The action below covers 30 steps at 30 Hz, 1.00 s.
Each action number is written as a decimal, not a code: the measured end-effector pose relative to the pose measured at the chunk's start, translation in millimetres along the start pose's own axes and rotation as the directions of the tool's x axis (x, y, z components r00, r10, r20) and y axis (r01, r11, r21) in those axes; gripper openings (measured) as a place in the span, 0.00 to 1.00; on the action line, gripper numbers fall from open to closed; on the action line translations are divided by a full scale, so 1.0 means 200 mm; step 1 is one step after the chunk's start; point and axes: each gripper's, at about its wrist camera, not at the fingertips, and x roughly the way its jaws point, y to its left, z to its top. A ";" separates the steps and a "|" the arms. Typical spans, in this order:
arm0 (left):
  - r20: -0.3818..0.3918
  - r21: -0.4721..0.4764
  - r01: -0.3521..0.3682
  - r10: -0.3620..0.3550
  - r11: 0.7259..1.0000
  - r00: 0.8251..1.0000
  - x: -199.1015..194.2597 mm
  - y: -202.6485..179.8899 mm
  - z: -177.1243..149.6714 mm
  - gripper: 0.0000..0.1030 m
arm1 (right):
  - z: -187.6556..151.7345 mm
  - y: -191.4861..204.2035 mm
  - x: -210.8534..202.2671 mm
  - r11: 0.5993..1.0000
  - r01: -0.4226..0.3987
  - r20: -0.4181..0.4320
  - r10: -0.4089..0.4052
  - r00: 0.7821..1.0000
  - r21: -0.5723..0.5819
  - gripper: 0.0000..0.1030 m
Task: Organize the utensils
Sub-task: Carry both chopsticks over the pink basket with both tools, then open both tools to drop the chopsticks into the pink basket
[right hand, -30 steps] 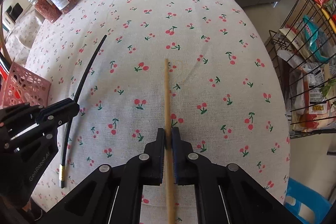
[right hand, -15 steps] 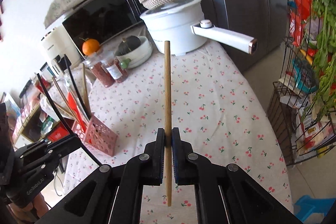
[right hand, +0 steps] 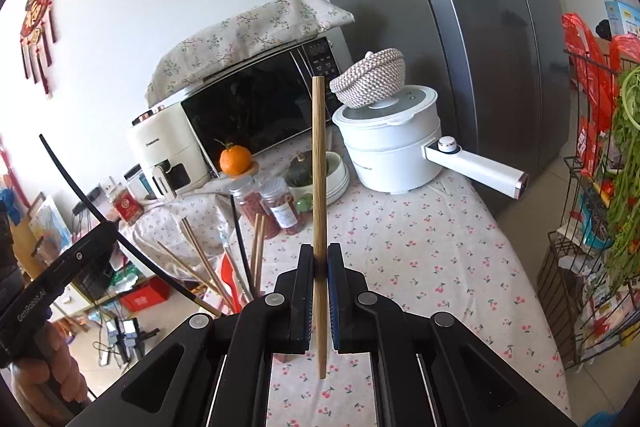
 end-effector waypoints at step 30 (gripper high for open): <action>-0.286 -0.059 -0.204 0.179 0.977 0.941 0.20 0.35 -0.28 0.58 | -0.02 0.38 0.24 0.992 -0.123 0.066 0.125 0.990 -0.032 0.06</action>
